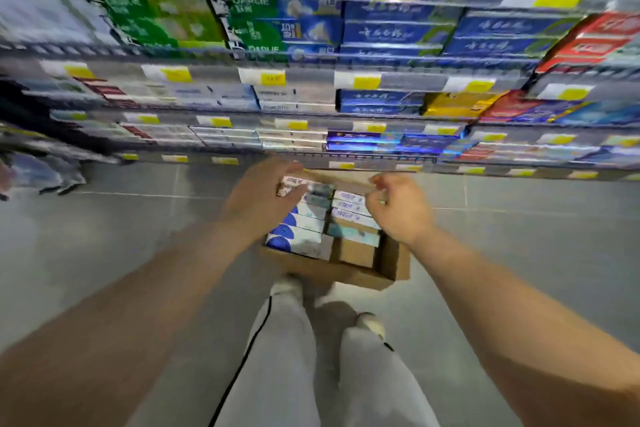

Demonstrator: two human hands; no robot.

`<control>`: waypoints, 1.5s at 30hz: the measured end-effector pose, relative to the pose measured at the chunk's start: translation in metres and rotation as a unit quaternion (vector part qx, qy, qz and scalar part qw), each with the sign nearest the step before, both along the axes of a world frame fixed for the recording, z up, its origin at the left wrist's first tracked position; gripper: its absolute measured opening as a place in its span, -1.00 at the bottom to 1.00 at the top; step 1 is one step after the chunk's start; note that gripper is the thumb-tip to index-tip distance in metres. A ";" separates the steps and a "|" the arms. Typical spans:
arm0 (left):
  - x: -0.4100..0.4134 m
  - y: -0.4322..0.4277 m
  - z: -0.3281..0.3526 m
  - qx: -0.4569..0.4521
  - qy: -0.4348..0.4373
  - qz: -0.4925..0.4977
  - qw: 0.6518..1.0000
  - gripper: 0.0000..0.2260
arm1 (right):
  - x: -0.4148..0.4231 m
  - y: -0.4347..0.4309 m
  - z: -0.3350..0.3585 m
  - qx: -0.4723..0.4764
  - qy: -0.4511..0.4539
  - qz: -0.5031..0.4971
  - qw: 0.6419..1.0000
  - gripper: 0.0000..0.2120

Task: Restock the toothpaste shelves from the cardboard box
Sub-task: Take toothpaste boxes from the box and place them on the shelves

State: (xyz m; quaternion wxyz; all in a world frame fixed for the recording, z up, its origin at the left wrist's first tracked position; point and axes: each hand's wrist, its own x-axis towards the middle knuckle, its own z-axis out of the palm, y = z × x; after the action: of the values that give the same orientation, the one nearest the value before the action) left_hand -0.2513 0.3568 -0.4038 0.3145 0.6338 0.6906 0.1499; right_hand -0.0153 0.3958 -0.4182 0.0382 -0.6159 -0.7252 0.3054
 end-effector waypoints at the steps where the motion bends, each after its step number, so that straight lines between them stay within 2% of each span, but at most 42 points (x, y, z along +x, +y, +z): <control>1: 0.001 0.001 -0.017 -0.002 -0.001 0.001 1.000 -0.72 | 0.002 -0.004 -0.020 -0.010 -0.014 -0.005 1.000 -0.67; 7: 0.019 -0.007 -0.157 -0.011 0.011 -0.028 0.999 -0.72 | 0.020 -0.026 -0.177 -0.051 -0.042 -0.027 0.997 -0.64; 10: 0.032 -0.012 -0.238 -0.031 -0.012 -0.027 0.999 -0.71 | 0.024 -0.035 -0.272 -0.066 -0.040 0.010 0.997 -0.61; 14: 0.036 -0.011 -0.343 -0.034 0.002 -0.051 0.998 -0.68 | 0.022 -0.040 -0.403 -0.097 -0.046 0.070 0.992 -0.59; 18: 0.026 -0.003 -0.421 0.002 0.022 -0.089 0.996 -0.67 | 0.028 -0.040 -0.513 -0.156 -0.106 0.091 0.978 -0.45; 20: 0.024 0.002 -0.443 0.019 0.036 -0.098 0.994 -0.68 | 0.035 -0.035 -0.547 -0.140 -0.152 0.115 0.972 -0.39; 22: 0.026 0.004 -0.456 0.029 0.041 -0.097 0.994 -0.68 | 0.038 -0.029 -0.566 -0.084 -0.186 0.153 0.967 -0.37; 25: 0.028 0.002 -0.464 0.032 0.034 -0.090 0.995 -0.69 | 0.037 -0.025 -0.575 -0.043 -0.202 0.176 0.962 -0.44; 29: 0.030 0.001 -0.472 0.037 0.032 -0.078 0.996 -0.69 | 0.035 -0.025 -0.569 -0.043 -0.203 0.170 0.963 -0.48; 32: 0.036 0.005 -0.467 0.047 0.020 -0.064 0.997 -0.68 | 0.039 -0.025 -0.548 -0.039 -0.112 0.111 0.987 -0.48; 34: 0.043 0.009 -0.456 0.042 -0.002 -0.044 0.998 -0.65 | 0.040 -0.021 -0.520 -0.074 0.018 0.009 0.997 -0.53; 35: 0.048 0.011 -0.450 0.034 -0.022 -0.026 0.999 -0.62 | 0.040 -0.018 -0.503 -0.105 0.095 -0.057 0.988 -0.56; 36: 0.054 0.014 -0.442 0.022 -0.049 0.002 0.999 -0.58 | 0.041 -0.016 -0.484 -0.136 0.172 -0.117 0.969 -0.60; 38: 0.068 0.020 -0.428 -0.022 -0.115 0.082 0.990 -0.49 | 0.042 -0.015 -0.448 -0.192 0.309 -0.207 0.908 -0.68; 42: 0.102 0.030 -0.397 -0.132 -0.284 0.185 0.932 -0.39 | 0.051 -0.015 -0.391 -0.275 0.468 -0.244 0.804 -0.79; 43: 0.109 0.031 -0.388 -0.138 -0.333 0.189 0.913 -0.41 | 0.054 -0.015 -0.380 -0.293 0.487 -0.241 0.786 -0.80; 45: 0.118 0.034 -0.372 -0.138 -0.404 0.186 0.885 -0.47 | 0.062 -0.017 -0.364 -0.310 0.486 -0.225 0.786 -0.82</control>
State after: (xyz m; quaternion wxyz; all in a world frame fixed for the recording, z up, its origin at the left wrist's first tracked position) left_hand -0.1334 0.3903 -0.7759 0.6174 0.3286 0.6222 0.3517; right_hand 0.0464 0.3785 -0.7819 0.2601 -0.5107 -0.3181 0.7552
